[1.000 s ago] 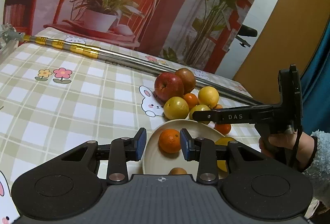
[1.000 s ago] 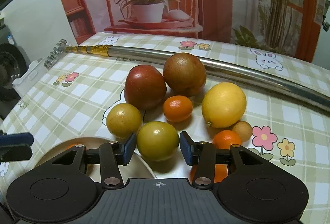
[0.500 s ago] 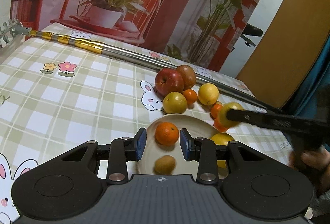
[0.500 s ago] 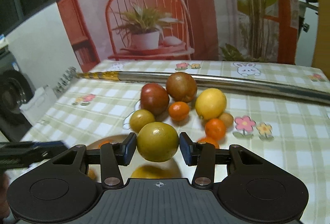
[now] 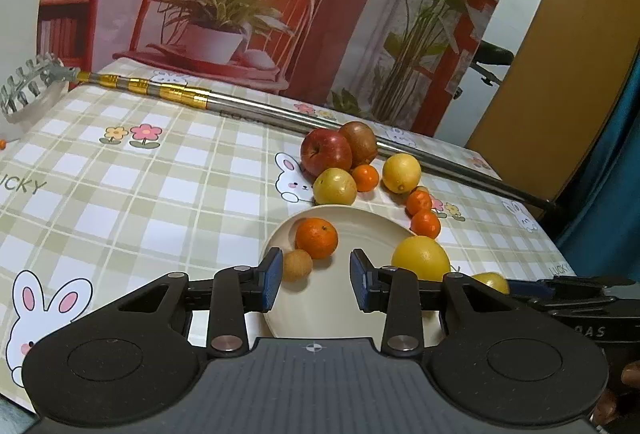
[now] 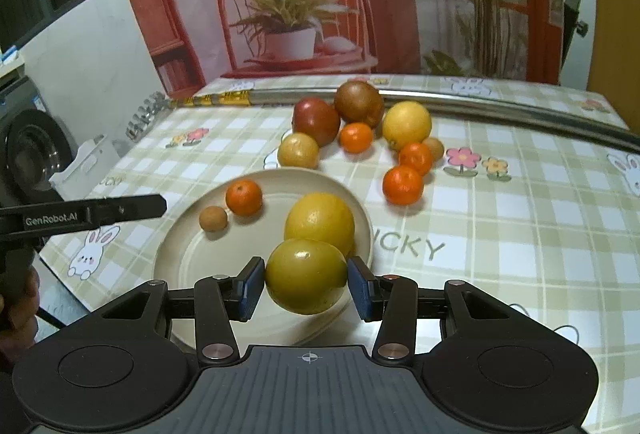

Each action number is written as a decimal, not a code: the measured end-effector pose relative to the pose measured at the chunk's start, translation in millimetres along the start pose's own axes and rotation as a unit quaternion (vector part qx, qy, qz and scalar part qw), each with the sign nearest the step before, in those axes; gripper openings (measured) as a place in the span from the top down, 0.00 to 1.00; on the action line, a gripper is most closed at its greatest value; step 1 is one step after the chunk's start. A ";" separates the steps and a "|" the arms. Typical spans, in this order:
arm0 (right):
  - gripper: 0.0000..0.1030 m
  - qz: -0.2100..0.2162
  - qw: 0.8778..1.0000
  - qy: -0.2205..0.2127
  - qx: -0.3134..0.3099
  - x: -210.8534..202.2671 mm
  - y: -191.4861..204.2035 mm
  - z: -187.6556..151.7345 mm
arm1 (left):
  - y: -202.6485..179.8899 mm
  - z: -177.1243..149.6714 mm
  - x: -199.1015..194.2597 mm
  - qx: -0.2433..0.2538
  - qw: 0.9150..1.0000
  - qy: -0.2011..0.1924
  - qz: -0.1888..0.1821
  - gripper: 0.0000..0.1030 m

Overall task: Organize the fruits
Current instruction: 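Carry the green-yellow citrus onto the plate and open the right tool, then move both tools back over the fruit pile beside the plate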

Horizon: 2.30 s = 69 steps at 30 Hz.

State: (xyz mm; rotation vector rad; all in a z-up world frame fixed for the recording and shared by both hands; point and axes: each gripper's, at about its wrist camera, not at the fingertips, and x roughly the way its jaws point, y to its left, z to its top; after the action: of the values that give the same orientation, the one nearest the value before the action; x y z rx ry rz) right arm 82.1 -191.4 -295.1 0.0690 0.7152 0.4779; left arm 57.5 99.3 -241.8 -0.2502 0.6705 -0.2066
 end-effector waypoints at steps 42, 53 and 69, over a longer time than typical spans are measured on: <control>0.59 -0.029 0.996 0.022 -0.087 93.2 5.5 44.7 | 21.2 -4.2 31.5 -0.001 1.000 0.002 0.006 0.56; 0.45 -0.023 0.994 -0.011 -0.104 72.0 8.4 47.2 | 16.6 -1.3 29.9 0.005 1.000 0.009 0.014 0.56; 0.45 -0.047 0.995 -0.083 -0.039 42.2 -54.4 57.7 | 5.6 35.0 24.4 0.028 0.999 0.004 0.030 0.56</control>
State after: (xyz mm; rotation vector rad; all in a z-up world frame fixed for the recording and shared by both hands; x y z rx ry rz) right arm 168.4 -215.4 -289.4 0.0010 0.5339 0.4039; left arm 99.1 103.7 -231.3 -0.1762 0.6779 -0.1691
